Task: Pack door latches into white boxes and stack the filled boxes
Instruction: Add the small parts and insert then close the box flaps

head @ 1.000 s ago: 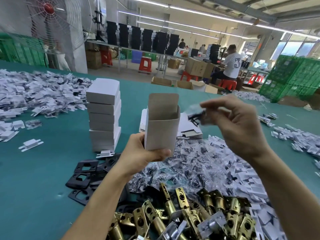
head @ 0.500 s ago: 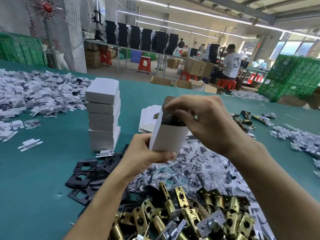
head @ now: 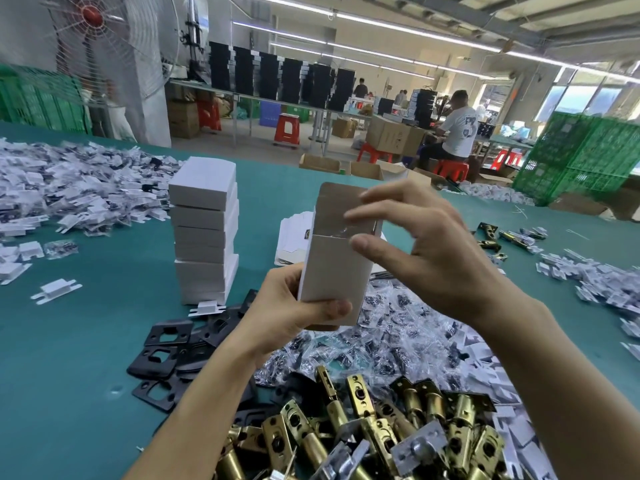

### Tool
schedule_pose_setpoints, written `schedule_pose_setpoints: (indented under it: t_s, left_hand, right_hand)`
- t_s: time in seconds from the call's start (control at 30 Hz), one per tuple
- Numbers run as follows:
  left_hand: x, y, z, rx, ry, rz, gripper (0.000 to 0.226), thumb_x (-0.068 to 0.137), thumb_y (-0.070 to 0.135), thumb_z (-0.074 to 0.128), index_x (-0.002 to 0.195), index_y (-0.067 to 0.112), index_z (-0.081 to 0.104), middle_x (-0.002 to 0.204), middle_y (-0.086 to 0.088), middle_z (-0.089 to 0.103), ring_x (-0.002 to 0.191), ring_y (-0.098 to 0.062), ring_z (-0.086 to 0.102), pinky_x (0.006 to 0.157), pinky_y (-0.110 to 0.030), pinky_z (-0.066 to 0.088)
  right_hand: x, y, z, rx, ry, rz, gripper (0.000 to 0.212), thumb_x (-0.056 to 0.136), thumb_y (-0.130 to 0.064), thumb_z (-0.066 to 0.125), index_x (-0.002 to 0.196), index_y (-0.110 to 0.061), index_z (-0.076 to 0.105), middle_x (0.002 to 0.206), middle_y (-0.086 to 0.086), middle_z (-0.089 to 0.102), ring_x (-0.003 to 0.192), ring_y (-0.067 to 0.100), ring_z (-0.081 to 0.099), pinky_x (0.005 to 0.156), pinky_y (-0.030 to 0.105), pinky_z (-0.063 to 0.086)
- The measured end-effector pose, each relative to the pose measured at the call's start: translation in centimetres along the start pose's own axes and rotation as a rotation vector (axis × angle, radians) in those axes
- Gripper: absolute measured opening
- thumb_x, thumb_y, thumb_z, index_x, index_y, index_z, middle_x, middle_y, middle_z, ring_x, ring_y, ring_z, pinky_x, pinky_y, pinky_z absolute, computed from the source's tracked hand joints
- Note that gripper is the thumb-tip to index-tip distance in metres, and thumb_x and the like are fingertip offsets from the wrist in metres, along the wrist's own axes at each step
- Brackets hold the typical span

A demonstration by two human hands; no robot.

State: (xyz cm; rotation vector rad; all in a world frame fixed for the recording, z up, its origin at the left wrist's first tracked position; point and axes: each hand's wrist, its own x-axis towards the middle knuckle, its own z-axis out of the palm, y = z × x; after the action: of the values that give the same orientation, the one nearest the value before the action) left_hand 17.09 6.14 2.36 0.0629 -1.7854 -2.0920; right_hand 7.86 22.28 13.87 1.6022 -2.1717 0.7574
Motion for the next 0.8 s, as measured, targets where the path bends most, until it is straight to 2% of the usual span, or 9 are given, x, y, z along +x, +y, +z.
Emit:
schedule_pose_setpoints:
  t_s: [0.07, 0.13, 0.2, 0.33, 0.5, 0.57, 0.67, 0.73, 0.8]
  left_hand:
    - [-0.1, 0.1, 0.0, -0.005, -0.033, 0.002, 0.039, 0.066, 0.006, 0.085, 0.102, 0.020, 0.077, 0.102, -0.010, 0.076, 0.092, -0.028, 0.074, 0.070, -0.040, 0.062]
    - [-0.2, 0.2, 0.2, -0.002, -0.069, -0.008, 0.037, 0.069, 0.007, 0.083, 0.102, 0.021, 0.076, 0.101, -0.009, 0.076, 0.091, -0.028, 0.074, 0.069, -0.041, 0.062]
    - [-0.3, 0.2, 0.4, 0.005, -0.095, -0.018, 0.033, 0.073, 0.009, 0.081, 0.104, 0.020, 0.075, 0.100, -0.008, 0.076, 0.090, -0.029, 0.074, 0.067, -0.042, 0.062]
    - [-0.4, -0.4, 0.9, 0.036, -0.119, -0.040, 0.038, 0.078, 0.014, 0.081, 0.114, 0.017, 0.067, 0.101, -0.005, 0.076, 0.091, -0.027, 0.074, 0.067, -0.040, 0.063]
    - [0.0, -1.6, 0.7, 0.170, -0.165, -0.064, 0.040, 0.085, 0.026, 0.076, 0.122, 0.030, 0.061, 0.110, 0.004, 0.074, 0.099, -0.014, 0.072, 0.080, -0.030, 0.061]
    - [0.3, -2.0, 0.5, 0.296, -0.060, -0.001, 0.051, 0.076, 0.037, 0.086, 0.119, 0.042, 0.058, 0.108, 0.006, 0.073, 0.097, -0.015, 0.073, 0.084, -0.039, 0.061]
    - [0.6, -2.5, 0.1, 0.400, 0.163, 0.203, 0.066, 0.059, 0.054, 0.088, 0.113, 0.049, 0.050, 0.107, 0.011, 0.071, 0.093, -0.012, 0.073, 0.082, -0.033, 0.061]
    - [0.6, -2.9, -0.1, 0.423, 0.169, 0.296, 0.059, 0.063, 0.050, 0.086, 0.111, 0.047, 0.052, 0.111, 0.013, 0.071, 0.096, -0.010, 0.072, 0.084, -0.029, 0.059]
    - [0.6, -3.5, -0.2, 0.475, 0.135, 0.283, 0.043, 0.066, 0.046, 0.084, 0.102, 0.045, 0.061, 0.108, 0.017, 0.070, 0.097, -0.004, 0.070, 0.085, -0.027, 0.059]
  right_hand:
    - [-1.0, 0.9, 0.5, 0.129, 0.155, 0.040, 0.034, 0.084, -0.036, 0.072, 0.117, -0.036, 0.064, 0.117, -0.013, 0.058, 0.112, 0.002, 0.054, 0.093, 0.022, 0.044]
    - [-1.9, 1.7, 1.3, 0.336, 0.184, 0.130, 0.038, 0.078, -0.032, 0.078, 0.113, -0.035, 0.064, 0.115, -0.008, 0.063, 0.105, 0.006, 0.062, 0.086, 0.028, 0.054]
    - [-2.6, 1.9, 2.3, 0.590, 0.180, 0.200, 0.042, 0.076, -0.027, 0.077, 0.115, -0.030, 0.065, 0.111, 0.000, 0.070, 0.100, 0.015, 0.069, 0.082, 0.036, 0.060]
    - [-4.0, 2.4, 4.4, 0.914, 0.137, 0.287, 0.041, 0.080, -0.017, 0.067, 0.121, -0.023, 0.064, 0.104, -0.011, 0.076, 0.098, 0.017, 0.072, 0.083, 0.025, 0.057]
    - [-5.4, 4.0, 5.7, 0.838, 0.079, 0.343, 0.023, 0.087, -0.004, 0.065, 0.107, -0.015, 0.070, 0.100, 0.000, 0.076, 0.092, 0.015, 0.072, 0.079, 0.020, 0.056]
    - [-6.1, 4.5, 6.4, 0.770, 0.018, 0.346, 0.023, 0.091, 0.004, 0.062, 0.103, -0.015, 0.070, 0.093, -0.002, 0.076, 0.089, 0.010, 0.071, 0.076, 0.019, 0.055]
    - [-7.0, 5.4, 7.3, 0.719, -0.002, 0.383, 0.025, 0.093, 0.002, 0.061, 0.103, -0.019, 0.069, 0.096, -0.002, 0.075, 0.092, 0.011, 0.070, 0.079, 0.024, 0.056]
    - [-7.4, 5.9, 7.9, 0.664, -0.017, 0.400, 0.023, 0.094, 0.000, 0.061, 0.106, -0.017, 0.070, 0.104, -0.001, 0.073, 0.097, 0.012, 0.069, 0.083, 0.028, 0.056]
    - [-7.6, 6.1, 8.5, 0.606, -0.049, 0.399, 0.023, 0.093, -0.003, 0.063, 0.107, -0.019, 0.071, 0.110, -0.004, 0.071, 0.099, 0.009, 0.067, 0.085, 0.029, 0.056]
